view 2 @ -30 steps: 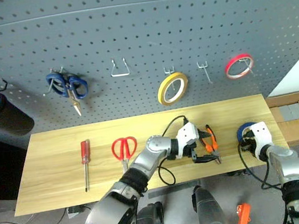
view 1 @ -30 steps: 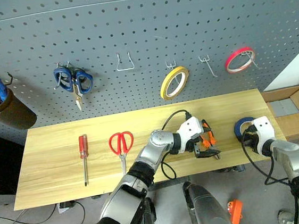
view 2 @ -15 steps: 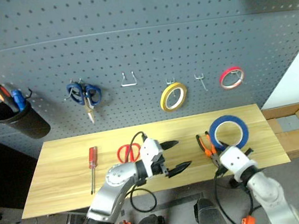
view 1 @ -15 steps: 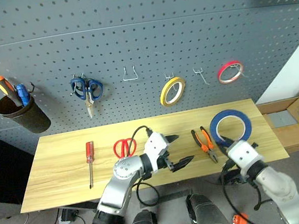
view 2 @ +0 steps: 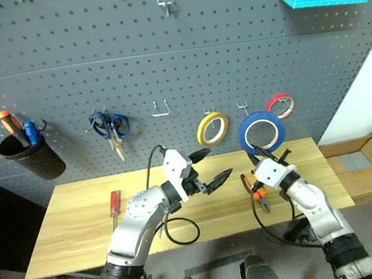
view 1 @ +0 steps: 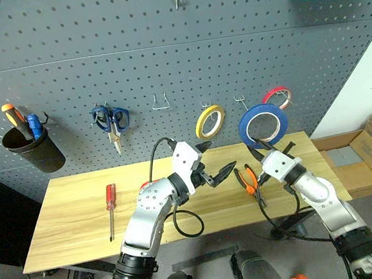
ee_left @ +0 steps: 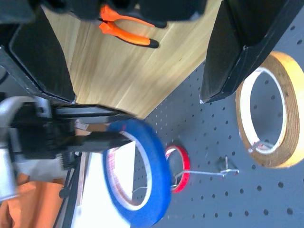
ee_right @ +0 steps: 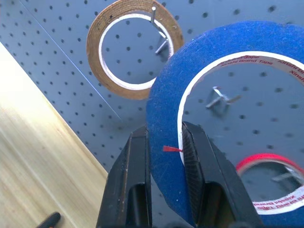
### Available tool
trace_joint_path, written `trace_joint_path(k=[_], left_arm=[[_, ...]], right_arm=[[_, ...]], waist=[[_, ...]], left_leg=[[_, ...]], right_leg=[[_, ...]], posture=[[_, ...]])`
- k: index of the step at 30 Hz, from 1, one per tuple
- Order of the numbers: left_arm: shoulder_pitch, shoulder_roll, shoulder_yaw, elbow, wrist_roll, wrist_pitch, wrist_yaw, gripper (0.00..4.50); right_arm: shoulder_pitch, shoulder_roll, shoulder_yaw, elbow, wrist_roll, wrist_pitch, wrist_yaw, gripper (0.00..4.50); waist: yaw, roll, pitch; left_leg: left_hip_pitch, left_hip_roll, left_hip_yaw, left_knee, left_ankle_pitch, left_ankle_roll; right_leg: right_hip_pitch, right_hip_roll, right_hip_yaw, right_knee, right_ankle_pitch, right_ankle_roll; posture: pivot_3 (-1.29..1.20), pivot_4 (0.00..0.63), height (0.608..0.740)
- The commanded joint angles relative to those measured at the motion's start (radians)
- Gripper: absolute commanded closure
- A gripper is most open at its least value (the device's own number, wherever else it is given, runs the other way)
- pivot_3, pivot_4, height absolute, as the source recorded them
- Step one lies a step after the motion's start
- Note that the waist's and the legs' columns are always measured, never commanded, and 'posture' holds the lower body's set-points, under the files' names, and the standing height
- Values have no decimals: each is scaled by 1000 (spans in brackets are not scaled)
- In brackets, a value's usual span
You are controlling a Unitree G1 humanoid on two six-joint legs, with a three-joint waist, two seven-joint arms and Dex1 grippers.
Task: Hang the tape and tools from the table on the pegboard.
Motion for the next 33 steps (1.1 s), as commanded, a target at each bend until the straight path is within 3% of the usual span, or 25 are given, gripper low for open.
trace_joint_path(k=[1,24,33], left_arm=[[-29,3,9,7,-15,-14,6,0],[-76,-4,9,82,-21,-61,21,0],[-74,-9,6,79,-19,-59,29,0]], right_arm=[[-62,-13,-10,51,69,-15,87,4132],[-298,-10,-45,278,205,83,366,4132],[-289,-7,-57,287,214,94,368,1110]], waist=[[3,0,-1],[4,1,-6],[4,1,-6]], left_leg=[[0,0,0,0,0,0],[2,0,0,1,0,0],[2,0,0,1,0,0]], right_leg=[[0,0,0,0,0,0],[0,0,1,2,2,-2],[0,0,1,2,2,-2]], posture=[[-90,80,740],[-97,89,740],[-86,92,740]])
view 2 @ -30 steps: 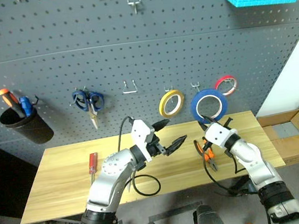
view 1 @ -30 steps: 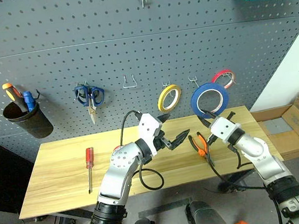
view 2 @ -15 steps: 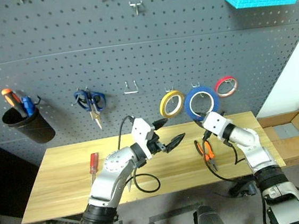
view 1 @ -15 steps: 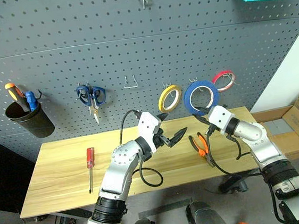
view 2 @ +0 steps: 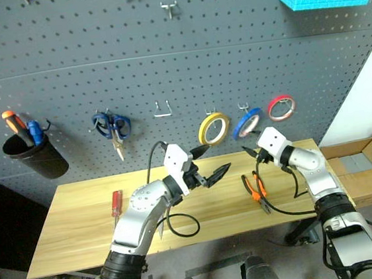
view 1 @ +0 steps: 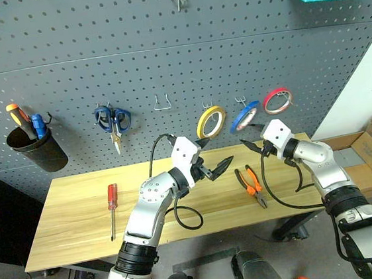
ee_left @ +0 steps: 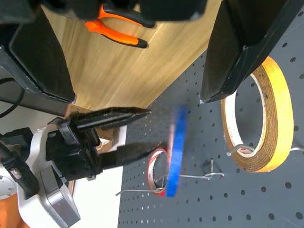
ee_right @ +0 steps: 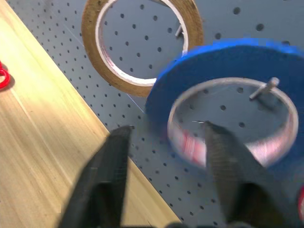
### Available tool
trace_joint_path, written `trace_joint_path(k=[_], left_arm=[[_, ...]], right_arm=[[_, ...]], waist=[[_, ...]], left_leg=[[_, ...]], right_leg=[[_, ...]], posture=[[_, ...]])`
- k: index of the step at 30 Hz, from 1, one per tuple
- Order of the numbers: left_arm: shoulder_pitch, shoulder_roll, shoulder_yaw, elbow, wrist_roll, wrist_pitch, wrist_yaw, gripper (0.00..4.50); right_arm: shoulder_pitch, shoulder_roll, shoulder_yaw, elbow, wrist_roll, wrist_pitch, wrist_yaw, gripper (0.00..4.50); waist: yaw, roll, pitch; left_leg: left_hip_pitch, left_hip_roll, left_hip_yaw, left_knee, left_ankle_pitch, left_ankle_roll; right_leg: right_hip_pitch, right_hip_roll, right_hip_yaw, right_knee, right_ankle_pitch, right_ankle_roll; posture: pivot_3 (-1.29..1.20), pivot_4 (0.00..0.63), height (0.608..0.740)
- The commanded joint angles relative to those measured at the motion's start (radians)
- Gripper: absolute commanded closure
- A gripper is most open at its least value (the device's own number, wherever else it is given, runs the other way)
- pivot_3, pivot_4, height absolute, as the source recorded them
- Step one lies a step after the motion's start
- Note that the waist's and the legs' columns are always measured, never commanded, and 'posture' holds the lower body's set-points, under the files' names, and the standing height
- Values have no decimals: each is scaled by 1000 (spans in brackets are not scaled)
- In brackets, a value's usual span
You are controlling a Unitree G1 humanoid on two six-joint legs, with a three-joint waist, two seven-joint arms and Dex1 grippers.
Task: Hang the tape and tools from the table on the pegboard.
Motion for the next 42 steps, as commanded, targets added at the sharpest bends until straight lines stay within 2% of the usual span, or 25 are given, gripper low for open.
trace_joint_path(k=[1,3,4,10,15,18,23,27,37,42], left_arm=[[-10,-7,2,-22,-13,-22,6,0],[-2,-7,1,-25,-11,-24,6,0],[5,-5,0,-28,-11,-25,4,0],[117,62,-12,-44,-3,-40,-44,0],[236,148,-29,-48,24,-86,-85,0],[274,175,-23,-21,29,-111,-95,0],[273,179,-2,-19,25,-105,-69,0],[292,183,2,-50,21,-91,-57,0],[342,169,10,-119,15,-54,-3,0],[368,169,9,-153,8,-42,11,0]], right_arm=[[8,-4,-21,-40,23,10,8,781],[41,-3,-26,-73,32,37,8,111],[63,-2,-31,-96,37,56,3,42],[297,23,-50,-378,50,245,-80,42],[417,81,-57,-633,64,640,-196,42],[426,110,-2,-716,49,859,-217,42],[325,175,-1,-667,73,1161,-266,42],[240,251,-69,-600,100,1334,-347,42],[116,200,-3,-446,75,1320,-338,42],[71,220,-28,-358,86,1316,-361,42]], waist=[[0,0,0],[1,0,0],[2,0,-1],[1,1,-1],[-2,1,0],[-1,2,1],[-2,3,12],[-1,5,22],[-1,8,50],[-2,8,62]], left_leg=[[0,0,0,0,0,0],[0,0,0,0,0,0],[0,0,0,0,0,0],[0,1,-1,-1,0,0],[3,2,-2,-1,0,0],[5,2,-3,0,0,0],[7,2,-3,0,0,1],[3,2,-4,-1,0,1],[-3,3,-6,-2,0,1],[-4,3,-6,-2,0,1]], right_leg=[[0,0,0,0,0,0],[0,0,0,0,0,0],[0,0,0,0,0,0],[0,0,0,0,0,0],[0,0,1,2,-4,4],[2,0,1,2,-6,0],[2,1,1,2,-8,-3],[1,1,-1,1,-6,1],[-3,0,-4,0,-6,1],[-4,0,-4,0,-6,1]], posture=[[-85,92,740],[-85,91,740],[-86,94,740],[-101,125,740],[-118,158,740],[-128,178,740],[-130,211,740],[-116,230,740],[-82,250,740],[-71,255,740]])
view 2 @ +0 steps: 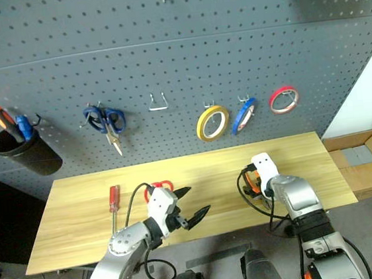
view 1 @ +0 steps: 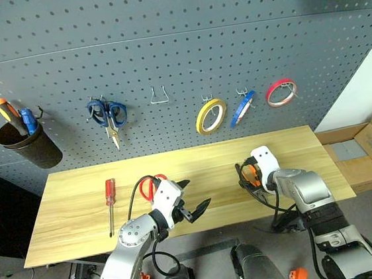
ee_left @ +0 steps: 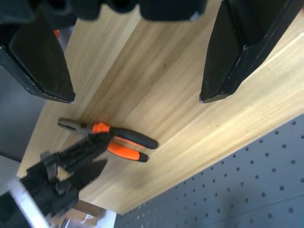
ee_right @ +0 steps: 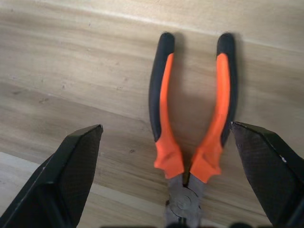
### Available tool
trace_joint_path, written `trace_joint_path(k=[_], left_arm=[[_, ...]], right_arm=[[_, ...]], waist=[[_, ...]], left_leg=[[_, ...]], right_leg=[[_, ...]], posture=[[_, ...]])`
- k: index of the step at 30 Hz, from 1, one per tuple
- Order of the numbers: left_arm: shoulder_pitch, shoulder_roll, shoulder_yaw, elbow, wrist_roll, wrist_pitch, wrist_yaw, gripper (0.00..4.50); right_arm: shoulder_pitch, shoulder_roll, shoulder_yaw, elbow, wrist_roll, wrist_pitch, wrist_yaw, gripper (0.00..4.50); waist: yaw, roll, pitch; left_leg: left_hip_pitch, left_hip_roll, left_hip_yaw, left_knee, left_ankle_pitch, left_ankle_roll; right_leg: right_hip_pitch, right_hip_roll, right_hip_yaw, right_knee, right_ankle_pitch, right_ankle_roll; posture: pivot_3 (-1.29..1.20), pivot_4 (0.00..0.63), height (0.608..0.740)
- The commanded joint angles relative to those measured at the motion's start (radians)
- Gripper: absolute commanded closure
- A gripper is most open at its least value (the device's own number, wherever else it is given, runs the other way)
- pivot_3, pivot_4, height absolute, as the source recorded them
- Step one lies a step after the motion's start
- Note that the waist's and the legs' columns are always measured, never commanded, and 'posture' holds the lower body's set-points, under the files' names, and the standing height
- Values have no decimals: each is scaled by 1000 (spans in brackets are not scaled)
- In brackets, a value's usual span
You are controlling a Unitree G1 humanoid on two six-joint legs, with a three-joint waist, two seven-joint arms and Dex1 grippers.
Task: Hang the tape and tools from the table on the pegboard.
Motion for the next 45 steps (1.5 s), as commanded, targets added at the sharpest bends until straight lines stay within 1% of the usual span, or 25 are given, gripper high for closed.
trace_joint_path(k=[1,9,14,20,23,26,27,31,34,36,38,40,42,45], left_arm=[[18,-5,9,-57,-19,2,9,0],[32,9,2,-71,-15,1,-5,0],[7,7,5,-65,-17,10,-9,0],[6,13,10,-73,-22,14,-13,0],[9,12,8,-75,-22,16,-13,0],[12,8,4,-83,-25,22,-13,0],[13,7,3,-86,-27,25,-13,0],[10,2,0,-84,-30,25,-15,0],[9,-2,4,-92,-40,28,-10,0],[24,-1,10,-117,-51,37,-2,0],[67,8,14,-180,-74,58,-1,0],[136,10,28,-278,-110,89,15,0],[202,7,48,-375,-148,124,40,0],[292,1,87,-510,-201,180,92,0]], right_arm=[[-45,21,-33,38,17,1,-17,42],[-127,41,-40,178,8,-50,-27,42],[-171,42,-46,273,1,-96,-35,42],[-195,46,-36,330,-2,-127,-27,42],[-200,48,-37,345,-2,-138,-28,585],[-202,47,-35,346,-1,-144,-23,1581],[-202,45,-36,344,0,-143,-22,1773],[-201,35,-36,332,-3,-151,-20,1773],[-178,15,-7,255,-9,-179,16,1773],[-145,-16,50,167,-25,-227,67,1773],[-96,-42,91,28,-10,-274,131,1773],[-38,-49,108,-158,39,-261,179,1773],[9,-35,107,-312,87,-225,197,1773],[48,1,106,-481,147,-172,197,1773]], waist=[[0,0,6],[1,-1,16],[1,-1,33],[1,-1,36],[1,-1,36],[1,-2,36],[1,-2,36],[1,-2,36],[1,-2,36],[2,-1,36],[1,-1,36],[1,-1,36],[0,-2,36],[6,-2,36]], left_leg=[[0,0,0,0,0,0],[-2,1,0,0,0,0],[-4,1,0,0,0,0],[-8,2,0,-2,0,0],[-9,3,-1,-2,0,0],[-9,3,-1,-2,0,0],[-9,3,-1,-2,0,0],[-10,3,-1,-2,0,0],[-11,3,-1,-1,0,0],[-14,3,-1,-1,0,0],[-19,3,-1,-1,0,0],[-23,3,-1,-1,0,0],[-24,4,-2,-1,0,0],[-26,6,-4,-1,0,-1]], right_leg=[[0,0,0,0,0,0],[-2,0,0,0,0,0],[-4,0,0,0,0,0],[-10,0,2,0,1,0],[-12,-1,2,0,1,-1],[-12,-1,2,0,0,0],[-12,-1,2,0,0,0],[-12,-1,2,0,0,0],[-13,-1,2,0,0,1],[-16,-1,1,0,1,1],[-21,-1,1,0,2,-2],[-25,-1,2,1,4,-4],[-26,-2,2,1,4,-4],[-28,-3,0,0,3,-4]], posture=[[-66,258,740],[-57,277,740],[-53,289,740],[-48,294,740],[-45,293,740],[-48,285,740],[-48,285,740],[-51,271,740],[-51,258,740],[-50,252,740],[-48,244,740],[-47,245,740],[-43,243,740],[-30,241,740]])
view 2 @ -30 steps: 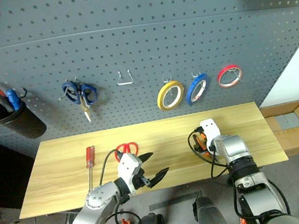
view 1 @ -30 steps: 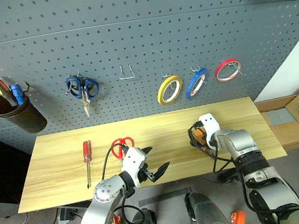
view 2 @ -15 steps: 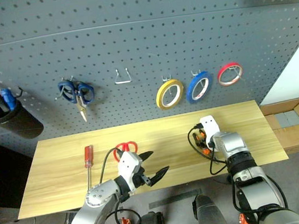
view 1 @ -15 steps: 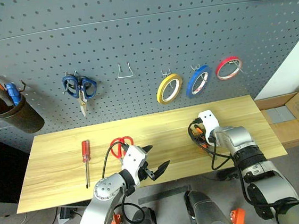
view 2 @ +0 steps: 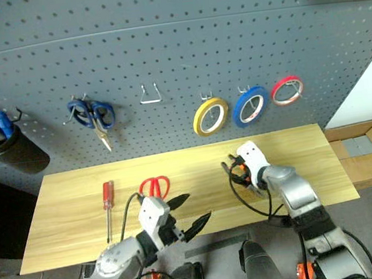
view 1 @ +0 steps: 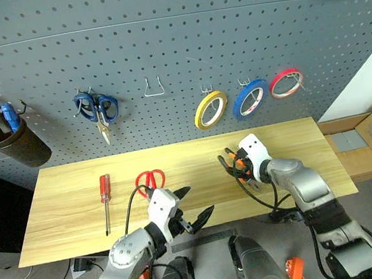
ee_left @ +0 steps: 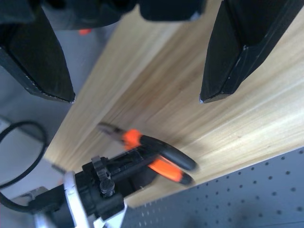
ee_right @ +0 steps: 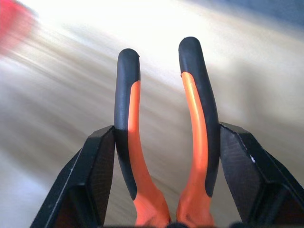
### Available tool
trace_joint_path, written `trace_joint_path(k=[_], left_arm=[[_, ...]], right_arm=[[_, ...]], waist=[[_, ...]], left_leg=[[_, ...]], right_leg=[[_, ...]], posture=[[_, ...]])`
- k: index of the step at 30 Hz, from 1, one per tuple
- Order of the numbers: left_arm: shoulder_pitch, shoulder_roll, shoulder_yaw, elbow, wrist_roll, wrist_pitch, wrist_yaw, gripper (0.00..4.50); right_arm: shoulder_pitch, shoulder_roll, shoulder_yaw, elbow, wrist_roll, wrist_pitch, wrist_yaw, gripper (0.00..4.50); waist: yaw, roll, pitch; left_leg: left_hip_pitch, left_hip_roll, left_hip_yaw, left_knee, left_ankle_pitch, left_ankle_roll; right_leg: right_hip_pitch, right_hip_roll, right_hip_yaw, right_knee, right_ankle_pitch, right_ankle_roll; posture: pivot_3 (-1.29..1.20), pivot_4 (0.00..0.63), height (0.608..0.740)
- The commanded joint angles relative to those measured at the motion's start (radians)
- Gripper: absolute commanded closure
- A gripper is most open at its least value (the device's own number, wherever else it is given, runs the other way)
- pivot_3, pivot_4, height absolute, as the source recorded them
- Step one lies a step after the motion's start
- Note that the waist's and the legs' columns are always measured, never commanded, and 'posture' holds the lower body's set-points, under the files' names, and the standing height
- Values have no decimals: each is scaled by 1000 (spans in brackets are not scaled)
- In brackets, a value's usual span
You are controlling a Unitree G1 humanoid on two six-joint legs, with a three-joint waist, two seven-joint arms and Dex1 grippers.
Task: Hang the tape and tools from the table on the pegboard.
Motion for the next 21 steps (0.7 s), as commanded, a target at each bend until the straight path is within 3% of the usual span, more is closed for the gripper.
trace_joint_path(k=[1,6,10,15,21], left_arm=[[96,-13,63,-200,-89,67,76,0],[156,-36,139,-372,-142,169,216,0],[79,-57,194,-432,-166,238,323,0],[-70,-47,252,-364,-157,264,376,0],[-256,-17,250,-178,-125,194,330,0]], right_arm=[[19,62,-13,-229,98,56,-1,1773],[-72,241,-28,-294,167,28,-76,1773],[-211,351,-52,-212,166,-97,-124,1773],[-396,425,-105,-31,131,-342,-178,1773],[-603,457,-168,238,90,-669,-247,1773]], waist=[[2,0,0],[3,-1,1],[9,-1,1],[36,-1,1],[57,-2,1]], left_leg=[[0,0,0,0,0,0],[-1,-1,0,1,0,0],[1,-1,0,2,1,0],[0,-5,-1,2,1,-1],[-6,-5,-2,1,1,-1]], right_leg=[[0,1,-1,0,-2,4],[0,2,0,-1,-3,5],[1,3,-1,0,-1,7],[0,3,-2,0,2,0],[-5,0,-3,1,3,-1]], posture=[[-25,242,740],[20,246,740],[67,246,740],[97,249,740],[101,254,740]])
